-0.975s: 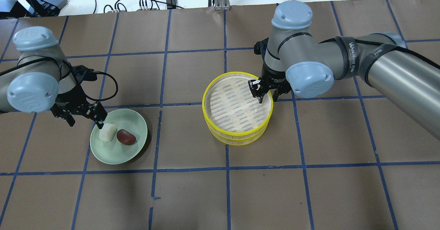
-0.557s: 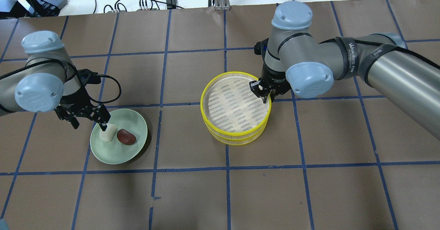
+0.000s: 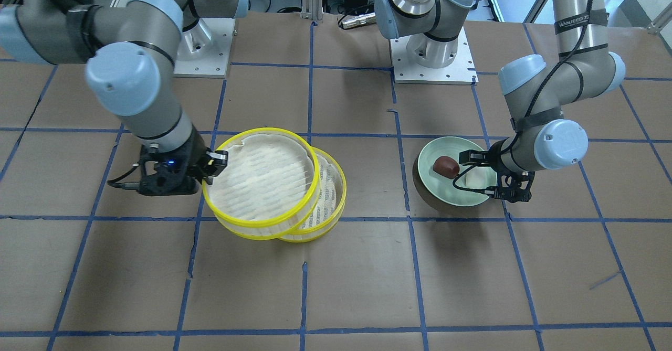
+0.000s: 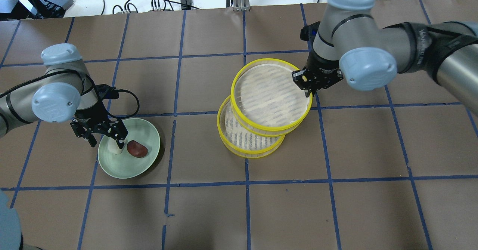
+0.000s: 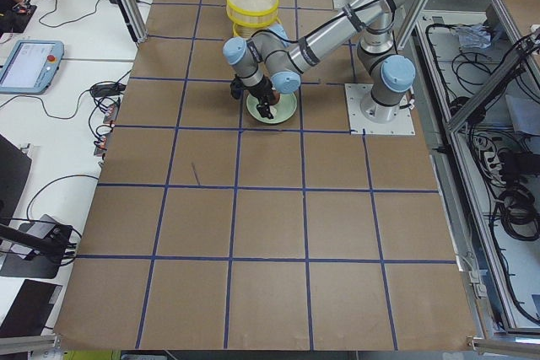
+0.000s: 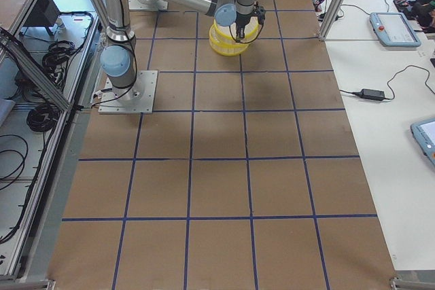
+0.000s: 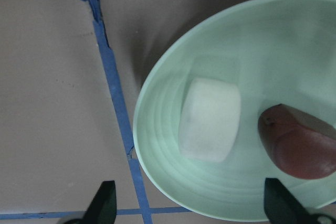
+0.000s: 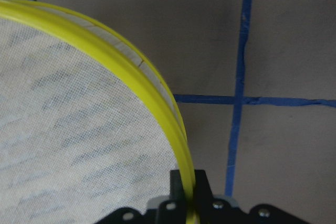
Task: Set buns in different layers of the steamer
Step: 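Grasp white bun with left gripper while right gripper lifts top tier aside, then carry the white bun with the left gripper over the bottom steamer tier, then release white bun into bottom tier and move left gripper back toward plate, then lower left gripper onto red bun while right gripper stacks top tier back, then grasp the red bun with the left gripper and lift it off the plate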
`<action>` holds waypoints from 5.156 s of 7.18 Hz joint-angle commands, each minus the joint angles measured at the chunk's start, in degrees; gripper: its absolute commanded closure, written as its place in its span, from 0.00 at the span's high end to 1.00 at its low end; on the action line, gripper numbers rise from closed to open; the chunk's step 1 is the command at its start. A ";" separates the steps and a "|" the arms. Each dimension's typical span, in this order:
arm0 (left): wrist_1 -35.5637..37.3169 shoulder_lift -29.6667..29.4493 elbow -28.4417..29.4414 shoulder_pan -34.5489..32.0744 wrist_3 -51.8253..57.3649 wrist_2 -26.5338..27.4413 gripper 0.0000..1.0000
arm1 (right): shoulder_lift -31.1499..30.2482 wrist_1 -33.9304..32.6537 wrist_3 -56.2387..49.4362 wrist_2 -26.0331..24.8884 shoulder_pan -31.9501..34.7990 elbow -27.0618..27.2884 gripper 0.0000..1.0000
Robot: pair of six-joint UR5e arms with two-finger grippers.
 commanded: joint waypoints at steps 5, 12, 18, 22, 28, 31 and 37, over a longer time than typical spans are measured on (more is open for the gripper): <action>0.79 6.23 4.09 -1.07 0.62 -2.35 0.00 | 4.21 2.15 -28.16 1.11 -20.86 -2.17 0.01; 15.87 3.03 10.71 -29.15 -39.98 -17.64 0.01 | 4.04 2.23 -27.99 0.94 -20.78 -1.98 0.02; 15.82 -0.15 9.13 -40.45 -55.20 -16.51 1.00 | 3.86 2.76 -27.46 0.85 -20.78 -2.42 0.02; 6.88 6.40 6.16 -26.87 -26.79 -1.24 1.00 | -0.96 4.95 -14.06 -1.86 -14.57 -2.60 0.02; 6.59 7.16 -6.15 -9.07 -8.43 0.64 0.94 | 1.74 2.50 17.44 -4.17 7.77 -2.16 0.01; 8.78 2.76 -6.60 -9.07 -10.44 -0.24 0.78 | 5.09 -2.17 18.25 -2.67 8.84 -1.72 0.02; 9.32 5.99 -0.21 -10.03 -10.89 -0.24 0.00 | 4.39 0.56 19.13 -2.75 9.63 0.64 0.03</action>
